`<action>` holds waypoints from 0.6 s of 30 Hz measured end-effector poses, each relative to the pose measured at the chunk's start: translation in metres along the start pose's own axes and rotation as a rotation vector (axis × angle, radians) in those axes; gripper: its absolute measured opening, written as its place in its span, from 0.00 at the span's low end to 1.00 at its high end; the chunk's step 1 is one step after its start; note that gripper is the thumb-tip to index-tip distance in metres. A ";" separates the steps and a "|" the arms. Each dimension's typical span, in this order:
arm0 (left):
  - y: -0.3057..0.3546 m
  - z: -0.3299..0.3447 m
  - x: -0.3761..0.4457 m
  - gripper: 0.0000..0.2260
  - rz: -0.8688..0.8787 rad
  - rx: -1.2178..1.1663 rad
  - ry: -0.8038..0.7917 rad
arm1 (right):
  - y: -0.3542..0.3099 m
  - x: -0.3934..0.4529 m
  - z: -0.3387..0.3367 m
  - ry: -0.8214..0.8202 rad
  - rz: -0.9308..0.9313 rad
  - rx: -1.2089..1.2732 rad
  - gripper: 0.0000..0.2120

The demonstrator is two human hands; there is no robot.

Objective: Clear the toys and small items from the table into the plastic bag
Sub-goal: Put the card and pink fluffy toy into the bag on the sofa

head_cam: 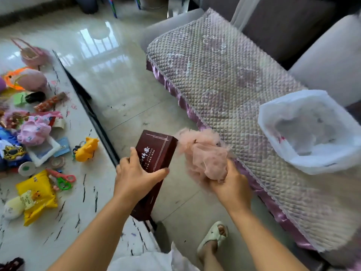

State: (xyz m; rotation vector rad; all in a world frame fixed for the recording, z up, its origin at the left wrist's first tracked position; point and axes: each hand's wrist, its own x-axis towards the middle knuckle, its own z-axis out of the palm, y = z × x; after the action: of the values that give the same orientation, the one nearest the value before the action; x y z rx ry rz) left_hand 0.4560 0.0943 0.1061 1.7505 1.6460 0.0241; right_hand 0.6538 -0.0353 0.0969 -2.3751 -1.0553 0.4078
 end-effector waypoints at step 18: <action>0.315 0.175 -0.029 0.36 0.292 0.031 -0.229 | 0.240 0.067 -0.224 0.260 0.410 0.029 0.25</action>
State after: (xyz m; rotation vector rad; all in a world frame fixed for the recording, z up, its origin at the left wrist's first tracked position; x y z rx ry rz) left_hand 0.8049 0.0095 0.1483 1.9260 1.2264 -0.0643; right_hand 0.9446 -0.1942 0.1437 -2.5298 -0.4415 0.2417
